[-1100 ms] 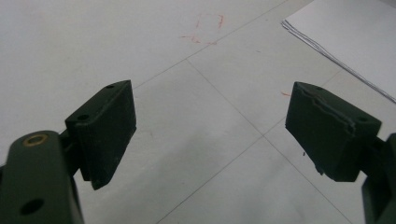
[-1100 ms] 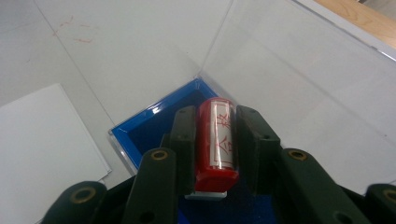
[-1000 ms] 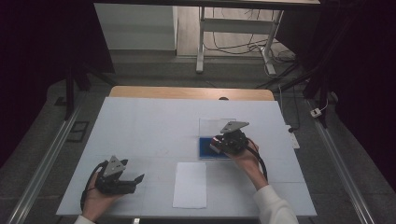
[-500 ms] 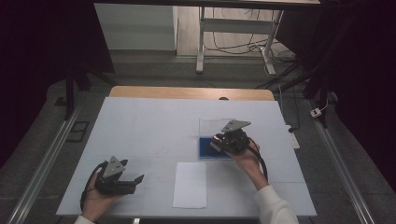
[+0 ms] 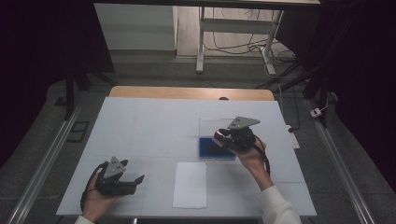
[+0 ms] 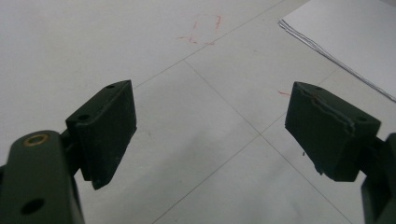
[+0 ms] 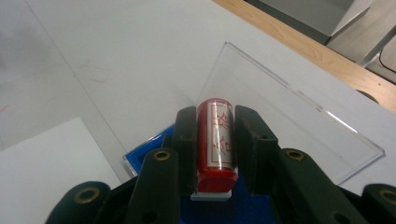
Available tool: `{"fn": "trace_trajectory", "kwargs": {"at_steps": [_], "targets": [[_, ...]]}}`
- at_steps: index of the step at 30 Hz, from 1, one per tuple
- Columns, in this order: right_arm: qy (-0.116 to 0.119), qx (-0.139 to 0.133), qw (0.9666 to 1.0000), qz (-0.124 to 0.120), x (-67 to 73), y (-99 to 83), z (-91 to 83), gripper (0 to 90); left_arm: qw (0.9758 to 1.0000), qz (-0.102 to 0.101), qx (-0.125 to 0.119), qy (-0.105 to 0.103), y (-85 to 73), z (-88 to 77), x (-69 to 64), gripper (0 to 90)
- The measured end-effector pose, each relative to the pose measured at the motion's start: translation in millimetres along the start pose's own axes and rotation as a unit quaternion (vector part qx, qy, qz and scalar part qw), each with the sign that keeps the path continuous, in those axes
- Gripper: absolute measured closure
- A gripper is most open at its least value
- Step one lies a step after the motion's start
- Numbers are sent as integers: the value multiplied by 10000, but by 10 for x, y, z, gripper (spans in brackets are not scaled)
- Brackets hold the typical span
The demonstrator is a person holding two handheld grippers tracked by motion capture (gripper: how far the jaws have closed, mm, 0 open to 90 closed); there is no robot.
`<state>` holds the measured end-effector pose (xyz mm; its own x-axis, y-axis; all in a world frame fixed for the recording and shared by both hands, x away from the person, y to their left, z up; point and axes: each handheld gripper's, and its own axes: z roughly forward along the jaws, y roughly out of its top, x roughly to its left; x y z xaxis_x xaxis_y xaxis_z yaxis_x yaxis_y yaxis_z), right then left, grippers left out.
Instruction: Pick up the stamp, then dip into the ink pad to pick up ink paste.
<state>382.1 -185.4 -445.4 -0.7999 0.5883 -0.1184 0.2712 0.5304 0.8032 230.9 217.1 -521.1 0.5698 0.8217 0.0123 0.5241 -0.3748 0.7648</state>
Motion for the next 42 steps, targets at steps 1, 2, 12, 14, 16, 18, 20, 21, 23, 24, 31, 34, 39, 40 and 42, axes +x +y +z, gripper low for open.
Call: {"fn": "trace_trajectory", "kwargs": {"at_steps": [1, 2, 12, 14, 16, 18, 20, 21, 23, 24, 31, 34, 39, 40, 42], "targets": [[13, -18, 10000, 22, -2, 7, -13, 707, 10000, -5, 1, 0, -1, 1, 1, 169], [20, -18, 10000, 5, -7, 14, -26, 707, 10000, -9, -1, 2, -3, 1, 1, 169], [-61, 142, 9995, -292, 22, 75, -56, 707, 10000, 1, 2, 14, -19, -15, 0, 169], [-19, 175, 9994, -303, 20, 71, -31, 707, 10000, -9, 3, 22, -24, -18, 0, 169], [-2, 274, 9992, -281, 8, 59, 5, 706, 10000, -3, -3, 30, -30, -24, 5, 170], [1, 291, 9992, -280, 5, 55, 15, 707, 10000, -7, -17, 38, -32, -27, 7, 170], [10, 347, 9990, -266, -2, 45, 39, 706, 10000, -12, -21, 42, -31, -28, 10, 170], [-3, 393, 9989, -264, -4, 38, 53, 706, 10000, -2, -20, 39, -30, -28, 10, 170], [-13, 459, 9986, -278, -6, 29, 70, 706, 10000, 6, -28, 33, -28, -30, 5, 170], [-16, 483, 9984, -295, -10, 25, 79, 706, 10000, 0, -33, 39, -28, -31, 2, 170], [15, 583, 9980, -223, -18, 3, 127, 706, 10000, -2, -35, 29, -27, -29, 7, 170], [20, 654, 9976, -246, -30, -12, 144, 706, 10000, 3, -31, 21, -25, -26, 8, 170], [19, 720, 9972, -208, -32, -44, 181, 706, 10000, -3, -29, 22, -21, -19, 6, 170], [33, 718, 9972, -186, -29, -51, 193, 706, 10000, -4, -24, 28, -21, -18, 6, 170], [65, 750, 9970, -162, -26, -61, 218, 706, 10000, 3, -23, 22, -24, -17, 9, 170]]}}
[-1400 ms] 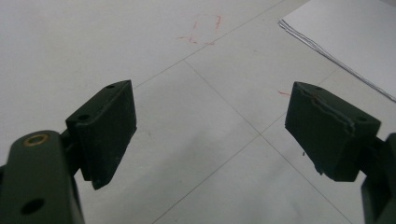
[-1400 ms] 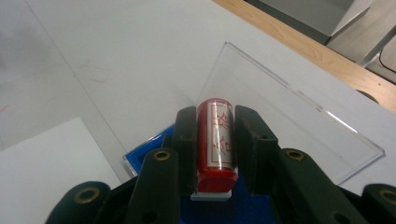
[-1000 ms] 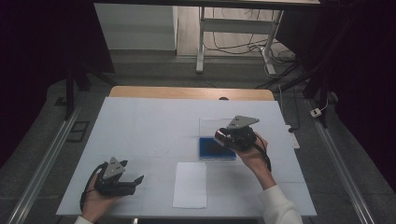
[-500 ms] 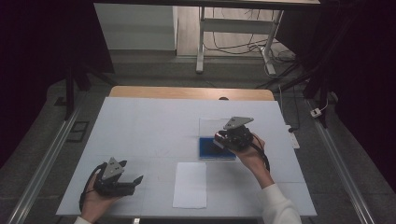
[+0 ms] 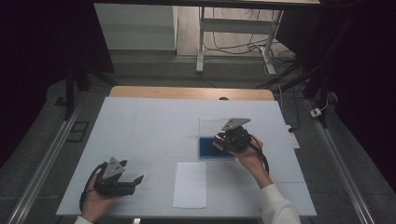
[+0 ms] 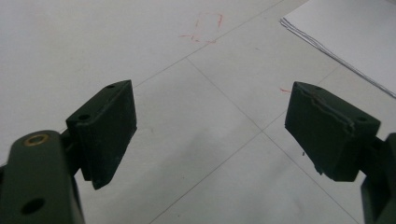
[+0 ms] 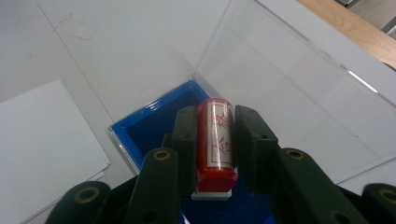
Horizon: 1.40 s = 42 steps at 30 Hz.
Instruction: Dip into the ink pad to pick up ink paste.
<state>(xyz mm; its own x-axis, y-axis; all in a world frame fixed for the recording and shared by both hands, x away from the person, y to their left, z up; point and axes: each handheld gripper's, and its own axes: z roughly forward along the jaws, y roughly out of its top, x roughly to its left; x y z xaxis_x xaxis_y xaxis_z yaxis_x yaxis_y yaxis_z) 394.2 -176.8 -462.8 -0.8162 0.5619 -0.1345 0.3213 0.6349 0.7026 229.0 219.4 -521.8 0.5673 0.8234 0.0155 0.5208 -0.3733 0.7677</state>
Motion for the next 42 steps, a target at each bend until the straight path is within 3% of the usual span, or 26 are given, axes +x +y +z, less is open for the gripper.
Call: {"fn": "trace_trajectory", "kwargs": {"at_steps": [13, 42], "targets": [[-6, 116, 9999, -110, 38, -12, 113, 706, 10000, 2, 18, 5, -2, 1, 2, 171], [25, 367, 9993, -16, 13, -16, 151, 707, 10000, -2, 37, 4, -4, 3, 1, 172]]}}
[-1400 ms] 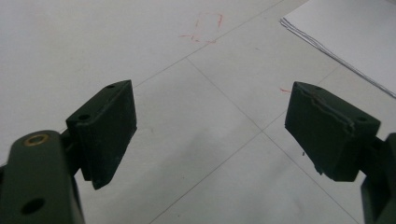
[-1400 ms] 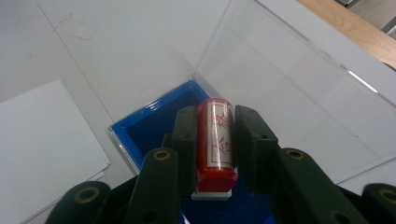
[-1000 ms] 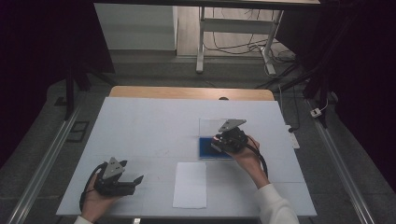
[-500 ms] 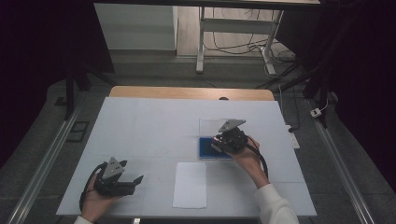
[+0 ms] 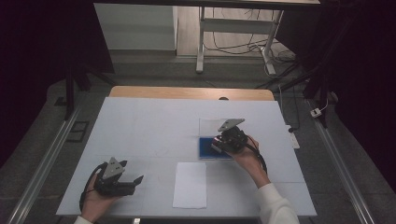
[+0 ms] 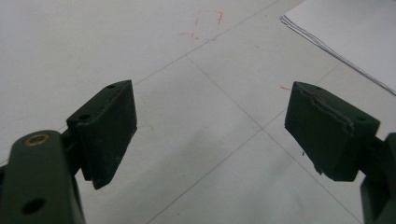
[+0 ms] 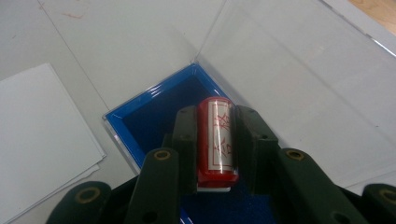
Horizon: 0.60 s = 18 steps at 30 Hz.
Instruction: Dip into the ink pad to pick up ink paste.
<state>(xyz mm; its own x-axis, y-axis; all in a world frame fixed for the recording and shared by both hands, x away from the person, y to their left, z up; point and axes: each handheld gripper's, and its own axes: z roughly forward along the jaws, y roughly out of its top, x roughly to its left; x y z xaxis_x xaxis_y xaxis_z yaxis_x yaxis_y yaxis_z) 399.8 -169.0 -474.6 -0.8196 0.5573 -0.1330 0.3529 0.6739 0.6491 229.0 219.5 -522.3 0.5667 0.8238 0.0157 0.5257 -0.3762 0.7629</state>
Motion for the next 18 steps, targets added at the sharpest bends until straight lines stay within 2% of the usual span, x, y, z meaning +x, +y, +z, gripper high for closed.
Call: {"fn": "trace_trajectory", "kwargs": {"at_steps": [14, 18], "targets": [[-19, 120, 9999, 8, 17, -2, 27, 713, 10000, 7, 5, -2, -1, -5, -2, 172], [12, 85, 9999, 74, 7, -23, 32, 715, 10000, -1, -3, -2, -2, -15, -4, 172]]}}
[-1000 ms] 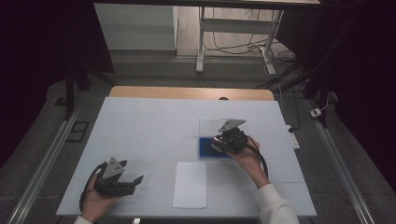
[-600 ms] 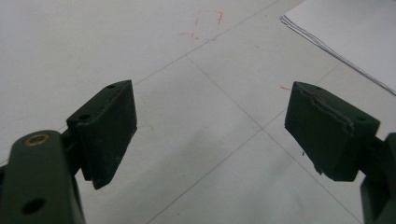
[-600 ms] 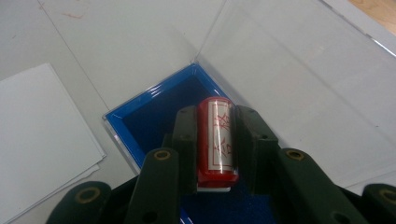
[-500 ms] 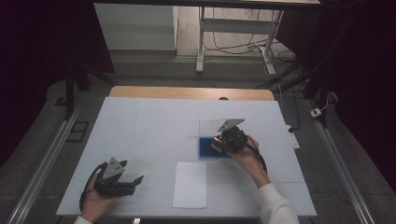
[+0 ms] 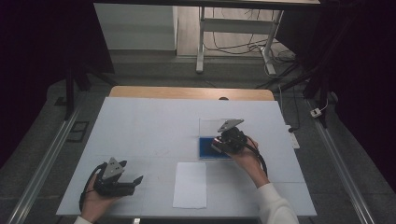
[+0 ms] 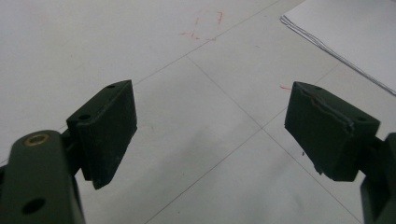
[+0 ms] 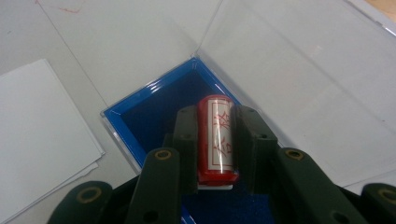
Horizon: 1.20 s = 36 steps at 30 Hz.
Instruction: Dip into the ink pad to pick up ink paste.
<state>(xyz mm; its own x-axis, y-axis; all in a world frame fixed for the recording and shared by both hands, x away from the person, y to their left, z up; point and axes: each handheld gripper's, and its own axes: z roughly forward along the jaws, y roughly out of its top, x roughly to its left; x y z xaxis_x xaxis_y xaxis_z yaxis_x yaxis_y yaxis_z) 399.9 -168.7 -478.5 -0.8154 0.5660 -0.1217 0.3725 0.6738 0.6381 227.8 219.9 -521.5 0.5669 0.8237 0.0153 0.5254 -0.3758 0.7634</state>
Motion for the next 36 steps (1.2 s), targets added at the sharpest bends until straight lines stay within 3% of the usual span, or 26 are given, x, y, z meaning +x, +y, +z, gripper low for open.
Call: {"fn": "trace_trajectory", "kwargs": {"at_steps": [16, 20, 27, 36], "targets": [[83, -170, 9998, 18, -24, -60, 17, 716, 10000, -16, 1, 11, 9, 3, -7, 172], [214, -320, 9991, 181, -75, -111, 18, 716, 10000, -14, 5, 9, 9, 5, -10, 172], [54, -259, 9996, 49, -16, -91, 14, 714, 10000, -13, -1, 6, 10, 3, -9, 172], [136, -310, 9994, -3, -37, -72, -31, 710, 10000, -63, -32, -46, 8, 4, 4, 172]]}}
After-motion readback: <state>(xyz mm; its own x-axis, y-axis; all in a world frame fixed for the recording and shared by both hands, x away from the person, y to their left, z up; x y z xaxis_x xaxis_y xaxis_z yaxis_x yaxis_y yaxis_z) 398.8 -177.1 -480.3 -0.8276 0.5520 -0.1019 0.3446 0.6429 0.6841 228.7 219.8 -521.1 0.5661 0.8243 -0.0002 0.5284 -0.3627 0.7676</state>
